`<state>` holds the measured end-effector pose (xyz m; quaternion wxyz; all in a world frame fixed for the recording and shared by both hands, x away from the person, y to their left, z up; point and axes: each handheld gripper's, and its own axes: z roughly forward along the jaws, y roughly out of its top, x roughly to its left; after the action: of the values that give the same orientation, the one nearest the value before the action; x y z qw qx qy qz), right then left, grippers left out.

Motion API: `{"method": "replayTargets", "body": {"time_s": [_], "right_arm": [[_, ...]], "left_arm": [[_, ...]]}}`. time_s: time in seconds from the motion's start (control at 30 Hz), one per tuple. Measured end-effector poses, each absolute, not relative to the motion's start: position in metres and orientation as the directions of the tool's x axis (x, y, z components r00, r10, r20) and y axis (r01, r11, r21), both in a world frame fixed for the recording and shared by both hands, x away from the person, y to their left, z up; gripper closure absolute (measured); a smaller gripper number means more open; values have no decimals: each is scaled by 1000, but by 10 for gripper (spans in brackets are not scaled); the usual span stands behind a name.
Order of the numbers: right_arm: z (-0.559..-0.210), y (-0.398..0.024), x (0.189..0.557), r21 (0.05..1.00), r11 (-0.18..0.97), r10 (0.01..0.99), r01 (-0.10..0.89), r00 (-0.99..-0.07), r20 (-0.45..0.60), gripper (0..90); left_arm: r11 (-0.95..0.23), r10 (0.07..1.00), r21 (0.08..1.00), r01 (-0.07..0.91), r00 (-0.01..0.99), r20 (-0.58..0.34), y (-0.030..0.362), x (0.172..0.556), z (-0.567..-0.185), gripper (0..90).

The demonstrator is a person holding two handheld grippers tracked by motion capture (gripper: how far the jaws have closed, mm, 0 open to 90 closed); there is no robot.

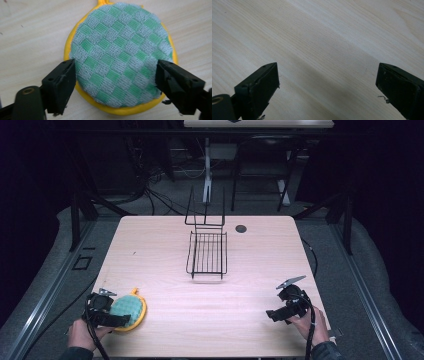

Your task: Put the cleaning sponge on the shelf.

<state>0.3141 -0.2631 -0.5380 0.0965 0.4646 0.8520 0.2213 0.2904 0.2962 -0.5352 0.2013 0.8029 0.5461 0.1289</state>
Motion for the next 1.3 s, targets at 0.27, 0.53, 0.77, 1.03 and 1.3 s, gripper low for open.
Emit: {"method": "replayTargets", "body": {"time_s": [0.27,0.53,0.77,1.03,1.3], "right_arm": [[-537,-263,314,463,474,833,749,-551,38,41],[-538,-263,315,457,476,833,751,-552,41,43],[-539,-262,315,456,478,831,750,-554,40,50],[-539,-262,315,446,479,832,756,-553,45,51],[-540,-263,315,447,481,830,755,-556,46,51]], "left_arm": [[-356,912,521,776,409,16,280,289,-527,196],[-385,898,507,771,439,15,267,297,-534,351],[-395,894,495,774,448,12,261,295,-538,490],[-396,893,488,777,450,9,260,295,-540,671],[-374,896,502,780,444,-24,261,295,-542,851]]}}
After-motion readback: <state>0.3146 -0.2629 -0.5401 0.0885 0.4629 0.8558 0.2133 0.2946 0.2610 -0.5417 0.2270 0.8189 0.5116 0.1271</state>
